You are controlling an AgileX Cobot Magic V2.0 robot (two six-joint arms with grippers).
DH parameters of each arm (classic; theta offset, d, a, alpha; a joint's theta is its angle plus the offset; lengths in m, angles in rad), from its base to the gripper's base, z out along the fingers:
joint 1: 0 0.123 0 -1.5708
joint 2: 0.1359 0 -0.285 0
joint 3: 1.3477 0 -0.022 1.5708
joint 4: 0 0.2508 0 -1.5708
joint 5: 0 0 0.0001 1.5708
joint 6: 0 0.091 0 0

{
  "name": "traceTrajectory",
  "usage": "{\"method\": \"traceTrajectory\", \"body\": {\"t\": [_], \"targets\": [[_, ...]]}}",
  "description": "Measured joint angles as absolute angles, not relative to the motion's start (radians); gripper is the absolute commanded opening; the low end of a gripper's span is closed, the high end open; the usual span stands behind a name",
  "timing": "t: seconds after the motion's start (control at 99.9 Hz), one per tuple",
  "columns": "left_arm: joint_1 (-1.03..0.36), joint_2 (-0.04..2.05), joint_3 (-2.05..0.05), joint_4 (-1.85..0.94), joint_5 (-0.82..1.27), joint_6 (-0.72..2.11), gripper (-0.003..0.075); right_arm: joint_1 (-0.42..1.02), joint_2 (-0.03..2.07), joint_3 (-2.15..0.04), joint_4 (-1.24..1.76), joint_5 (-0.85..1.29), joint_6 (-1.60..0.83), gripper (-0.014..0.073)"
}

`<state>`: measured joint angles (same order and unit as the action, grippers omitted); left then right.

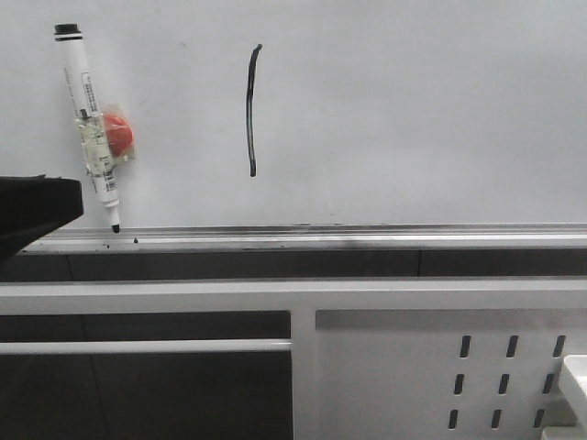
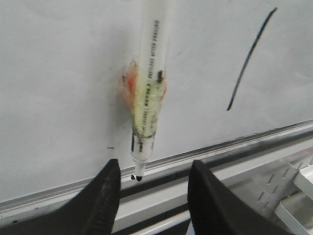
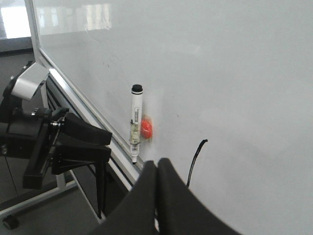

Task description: Write number 1 on whiteboard

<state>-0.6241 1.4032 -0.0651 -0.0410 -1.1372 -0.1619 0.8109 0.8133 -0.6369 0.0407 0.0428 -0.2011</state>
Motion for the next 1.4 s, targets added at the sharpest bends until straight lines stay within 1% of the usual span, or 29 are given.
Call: {"method": "traceTrajectory", "body": {"t": [0.02, 0.03, 0.04, 0.06, 0.08, 0.09, 0.1, 0.11, 0.12, 0.14, 0.37, 0.571, 0.741, 0.811, 0.911, 1.041, 1.131, 1.211, 1.282, 1.402], "targets": [[-0.624, 1.391, -0.056, -0.032, -1.137, -0.162, 0.0245, 0.811, 0.799, -0.623, 0.037, 0.037, -0.201, -0.0069], [-0.624, 1.387, -0.049, -0.029, -1.137, -0.162, 0.0245, 0.811, 0.789, -0.620, 0.034, 0.035, -0.201, -0.0069], [-0.624, 1.379, -0.046, -0.024, -1.137, -0.162, 0.0211, 0.811, 0.784, -0.612, 0.034, 0.030, -0.201, -0.0069], [-0.624, 1.370, -0.036, -0.013, -1.137, -0.162, 0.0185, 0.811, 0.768, -0.599, 0.028, 0.022, -0.201, -0.0069], [-0.624, 1.357, -0.026, -0.005, -1.137, -0.162, 0.0121, 0.811, 0.751, -0.586, 0.026, 0.016, -0.201, -0.0069], [-0.624, 1.348, -0.022, 0.000, -1.137, -0.162, 0.0104, 0.811, 0.745, -0.580, 0.026, 0.010, -0.201, -0.0069], [-0.624, 1.343, -0.015, 0.006, -1.137, -0.162, 0.0104, 0.811, 0.733, -0.576, 0.022, 0.007, -0.201, -0.0069], [-0.624, 1.334, -0.012, 0.013, -1.137, -0.162, 0.0048, 0.811, 0.727, -0.565, 0.021, 0.000, -0.201, -0.0069], [-0.624, 1.329, -0.006, 0.018, -1.137, -0.162, 0.0010, 0.811, 0.714, -0.560, 0.021, 0.000, -0.201, -0.0069], [-0.624, 1.314, -0.001, 0.029, -1.135, -0.162, -0.0025, 0.811, 0.701, -0.550, 0.018, -0.013, -0.201, -0.0069], [-0.624, 1.179, 0.002, 0.140, -1.137, -0.162, -0.0020, 0.811, 0.460, -0.351, 0.014, -0.079, -0.201, -0.0069], [-0.624, 1.167, 0.002, 0.182, -1.138, -0.162, -0.0020, 0.811, 0.270, -0.192, 0.019, -0.054, -0.201, -0.0069], [-0.624, 1.167, -0.003, 0.217, -1.099, -0.162, -0.0020, 0.811, 0.191, -0.143, 0.018, -0.050, -0.201, -0.0069], [-0.624, 1.167, -0.034, 0.236, -1.022, -0.162, -0.0020, 0.811, 0.184, -0.139, 0.018, -0.048, -0.201, -0.0069], [-0.624, 1.154, -0.123, 0.298, -0.845, -0.173, -0.0020, 0.811, 0.184, -0.139, 0.018, -0.046, -0.201, -0.0069], [-0.624, 1.072, -0.240, 0.444, -0.628, -0.311, -0.0020, 0.811, 0.184, -0.139, 0.019, -0.044, -0.201, -0.0069], [-0.624, 0.967, -0.285, 0.514, -0.449, -0.420, -0.0020, 0.811, 0.184, -0.139, 0.020, -0.044, -0.201, -0.0069], [-0.624, 0.843, -0.291, 0.537, -0.298, -0.460, -0.0020, 0.811, 0.184, -0.139, 0.020, -0.043, -0.201, -0.0069], [-0.624, 0.727, -0.291, 0.530, -0.200, -0.483, -0.0020, 0.811, 0.184, -0.139, 0.020, -0.043, -0.201, -0.0069], [-0.624, 0.531, -0.291, 0.454, -0.097, -0.523, -0.0020, 0.811, 0.184, -0.139, 0.020, -0.039, -0.201, -0.0069]]}}
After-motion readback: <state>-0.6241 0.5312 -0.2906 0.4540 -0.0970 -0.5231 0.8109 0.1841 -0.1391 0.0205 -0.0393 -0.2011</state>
